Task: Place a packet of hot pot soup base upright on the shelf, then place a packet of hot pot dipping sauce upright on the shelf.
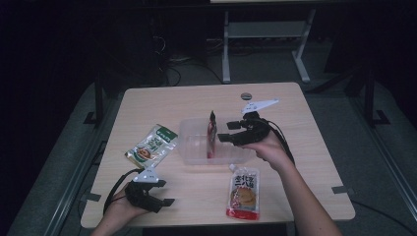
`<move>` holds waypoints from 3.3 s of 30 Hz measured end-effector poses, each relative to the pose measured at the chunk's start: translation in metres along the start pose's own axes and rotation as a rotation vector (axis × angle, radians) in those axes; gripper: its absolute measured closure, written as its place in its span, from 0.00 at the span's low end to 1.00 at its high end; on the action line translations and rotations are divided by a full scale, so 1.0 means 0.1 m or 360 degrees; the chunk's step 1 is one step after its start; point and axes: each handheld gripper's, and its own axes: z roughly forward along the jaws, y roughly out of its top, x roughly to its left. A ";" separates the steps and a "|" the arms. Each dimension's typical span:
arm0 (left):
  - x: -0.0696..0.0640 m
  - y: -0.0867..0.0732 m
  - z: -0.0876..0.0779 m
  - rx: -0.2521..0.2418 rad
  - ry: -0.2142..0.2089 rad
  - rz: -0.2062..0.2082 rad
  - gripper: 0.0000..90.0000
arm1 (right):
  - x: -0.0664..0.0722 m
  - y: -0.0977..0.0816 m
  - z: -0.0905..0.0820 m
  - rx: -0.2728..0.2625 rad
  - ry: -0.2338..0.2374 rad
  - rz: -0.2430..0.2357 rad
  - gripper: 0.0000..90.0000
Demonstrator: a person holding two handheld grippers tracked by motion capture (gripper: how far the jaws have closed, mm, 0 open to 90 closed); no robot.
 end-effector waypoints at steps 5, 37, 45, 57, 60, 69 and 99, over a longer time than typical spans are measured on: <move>0.00 0.00 -0.01 0.0002 0.0009 -0.0002 0.25 | 0.07 -0.09 -0.15 0.0043 -0.0042 -0.0056 0.35; 0.03 -0.03 -0.05 -0.0060 0.0084 -0.0046 0.14 | 0.36 -0.91 -0.66 0.0225 -0.0171 -0.0128 0.32; 0.02 -0.04 -0.05 -0.0044 0.0086 -0.0028 0.14 | 0.35 -1.18 -0.71 0.0315 -0.0211 -0.0126 0.41; 0.05 -0.05 -0.03 -0.0049 0.0069 -0.0050 0.14 | 0.37 -1.46 -0.76 0.0391 -0.0126 -0.0075 0.87; 0.06 -0.03 -0.04 -0.0048 0.0076 -0.0038 0.14 | 0.38 -1.49 -0.73 0.0429 -0.0103 -0.0104 0.96; 0.02 -0.01 -0.05 -0.0046 0.0094 -0.0015 0.14 | 0.43 -1.55 -0.58 0.0553 -0.0023 -0.0183 1.00; 0.01 -0.01 -0.03 -0.0029 0.0072 -0.0006 0.14 | 0.51 -1.60 -0.43 0.0673 0.0074 -0.0227 1.00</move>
